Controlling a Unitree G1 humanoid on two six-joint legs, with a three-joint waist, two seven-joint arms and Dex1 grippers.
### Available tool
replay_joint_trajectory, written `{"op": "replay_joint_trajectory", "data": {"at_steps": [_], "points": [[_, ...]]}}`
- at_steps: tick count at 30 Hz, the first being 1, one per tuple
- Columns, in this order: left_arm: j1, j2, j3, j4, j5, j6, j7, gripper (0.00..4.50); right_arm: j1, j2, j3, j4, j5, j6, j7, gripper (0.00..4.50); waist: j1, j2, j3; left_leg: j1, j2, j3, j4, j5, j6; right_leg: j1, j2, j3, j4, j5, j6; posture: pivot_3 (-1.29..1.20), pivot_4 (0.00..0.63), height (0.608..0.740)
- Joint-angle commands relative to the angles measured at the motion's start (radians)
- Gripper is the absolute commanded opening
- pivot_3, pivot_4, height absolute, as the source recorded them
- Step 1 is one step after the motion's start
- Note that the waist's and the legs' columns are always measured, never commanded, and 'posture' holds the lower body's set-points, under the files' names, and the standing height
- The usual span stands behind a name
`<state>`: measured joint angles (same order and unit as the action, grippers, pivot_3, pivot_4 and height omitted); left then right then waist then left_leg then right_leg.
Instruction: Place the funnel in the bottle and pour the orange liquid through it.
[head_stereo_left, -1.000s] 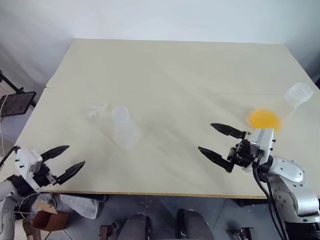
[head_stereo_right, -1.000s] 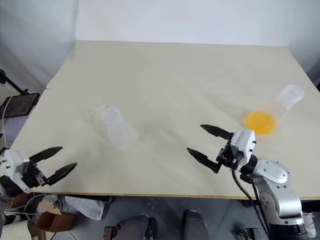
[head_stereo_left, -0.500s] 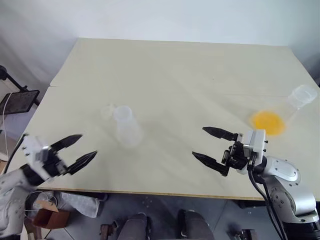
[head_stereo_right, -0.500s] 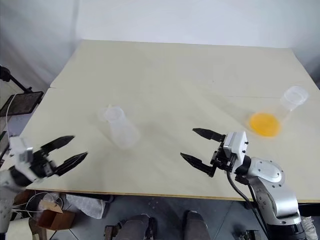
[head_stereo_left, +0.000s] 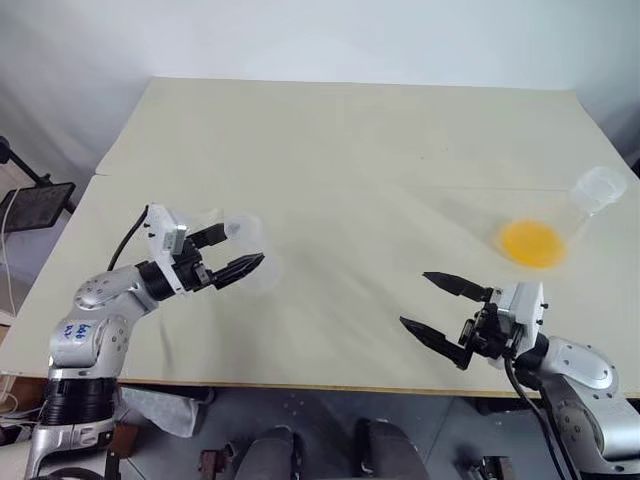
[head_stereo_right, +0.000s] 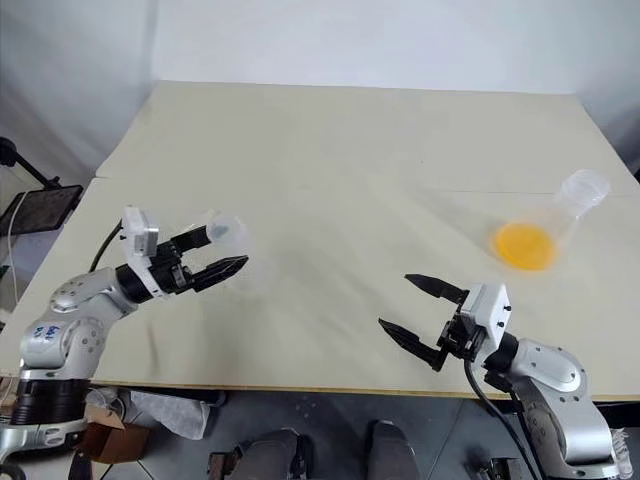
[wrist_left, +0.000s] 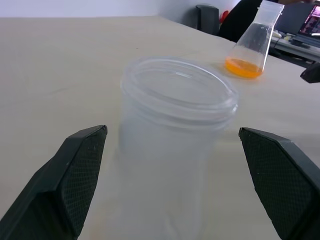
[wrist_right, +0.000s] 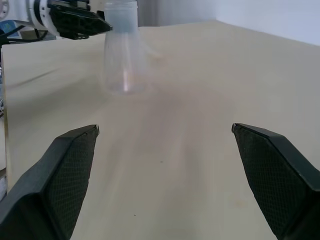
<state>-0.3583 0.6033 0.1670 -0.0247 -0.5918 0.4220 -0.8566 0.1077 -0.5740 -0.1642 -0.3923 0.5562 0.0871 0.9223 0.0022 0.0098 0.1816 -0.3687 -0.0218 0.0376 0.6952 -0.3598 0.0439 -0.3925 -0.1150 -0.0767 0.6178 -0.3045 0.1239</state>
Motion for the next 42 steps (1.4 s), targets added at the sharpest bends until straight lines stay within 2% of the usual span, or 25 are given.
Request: {"op": "replay_joint_trajectory", "data": {"at_steps": [1,4,7,9,13,17,23,27,33,38,42], "points": [[-0.032,-0.001,-0.004,0.015,0.019,-0.017,-0.015,4.30,0.023,0.008,-0.022,-0.047,-0.001,-0.024,-0.018,4.49,0.001,0.000,0.000,0.000,0.000,0.000,0.000,0.000,0.000,0.000,0.000,0.000,0.000,0.000,0.000,0.00,0.150,0.740],[-0.046,-0.005,-0.004,0.030,0.024,-0.017,-0.018,3.63,0.033,0.013,-0.018,-0.052,-0.004,-0.031,-0.028,4.50,0.001,0.000,0.000,0.000,0.000,0.000,0.000,0.000,0.000,0.000,0.000,0.000,0.000,0.000,0.000,0.00,0.150,0.740],[-0.048,-0.001,-0.018,0.029,0.030,-0.020,-0.041,2.71,0.042,0.020,-0.013,-0.056,-0.009,-0.036,-0.038,4.50,0.003,0.000,0.000,0.000,0.000,0.000,0.000,0.000,0.000,0.000,0.000,0.000,0.000,0.000,0.000,0.00,0.150,0.740],[-0.051,-0.008,-0.010,0.030,0.018,-0.004,-0.037,2.32,0.046,0.022,-0.012,-0.058,-0.009,-0.039,-0.043,4.50,0.003,0.000,0.000,0.000,0.000,-0.001,0.001,0.000,0.000,0.000,0.000,0.000,0.000,0.000,0.000,0.00,0.150,0.740],[-0.076,-0.012,-0.029,0.033,0.030,-0.018,-0.058,2.31,0.069,0.027,-0.019,-0.069,-0.014,-0.043,-0.059,4.50,0.009,0.000,0.000,0.000,0.000,-0.001,0.001,0.000,0.000,0.000,-0.001,0.000,0.001,0.000,0.000,0.00,0.150,0.740],[-0.187,-0.055,-0.118,0.050,0.074,-0.055,-0.102,2.31,0.137,0.034,-0.056,-0.107,-0.017,-0.048,-0.098,4.50,0.030,0.000,0.000,-0.001,-0.001,-0.001,0.003,0.000,0.000,0.001,0.000,-0.001,0.001,0.000,0.000,0.00,0.150,0.740],[-0.396,-0.204,-0.263,0.243,0.206,-0.188,-0.151,2.31,0.260,0.050,-0.123,-0.165,-0.028,-0.066,-0.145,4.50,0.037,0.000,0.000,-0.001,-0.004,0.001,0.003,0.001,0.001,0.001,0.002,-0.004,0.001,0.001,0.001,0.00,0.150,0.740],[-0.527,-0.327,-0.335,0.456,0.307,-0.351,-0.167,2.31,0.358,0.082,-0.173,-0.219,-0.040,-0.087,-0.190,4.50,0.034,0.000,0.000,-0.001,-0.003,0.003,0.003,0.001,0.001,0.000,0.003,-0.005,0.001,0.001,0.002,0.00,0.150,0.740],[-0.631,-0.444,-0.349,0.697,0.392,-0.523,-0.147,2.31,0.478,0.149,-0.209,-0.287,-0.067,-0.120,-0.248,4.50,0.026,-0.001,0.000,-0.001,-0.002,0.006,0.002,0.001,0.002,0.000,0.004,-0.004,0.000,0.001,0.002,0.00,0.150,0.740],[-0.676,-0.495,-0.340,0.819,0.431,-0.619,-0.139,2.31,0.544,0.203,-0.203,-0.330,-0.095,-0.144,-0.287,4.50,0.026,-0.001,0.000,-0.001,-0.001,0.006,0.002,0.001,0.002,-0.001,0.004,-0.004,-0.001,0.001,0.002,0.00,0.150,0.740],[-0.686,-0.505,-0.332,0.847,0.433,-0.610,-0.176,2.31,0.543,0.219,-0.190,-0.341,-0.105,-0.145,-0.305,4.50,0.025,-0.001,0.000,-0.001,-0.001,0.006,0.002,0.001,0.002,-0.001,0.004,-0.003,-0.001,0.001,0.002,0.00,0.150,0.740]]}}
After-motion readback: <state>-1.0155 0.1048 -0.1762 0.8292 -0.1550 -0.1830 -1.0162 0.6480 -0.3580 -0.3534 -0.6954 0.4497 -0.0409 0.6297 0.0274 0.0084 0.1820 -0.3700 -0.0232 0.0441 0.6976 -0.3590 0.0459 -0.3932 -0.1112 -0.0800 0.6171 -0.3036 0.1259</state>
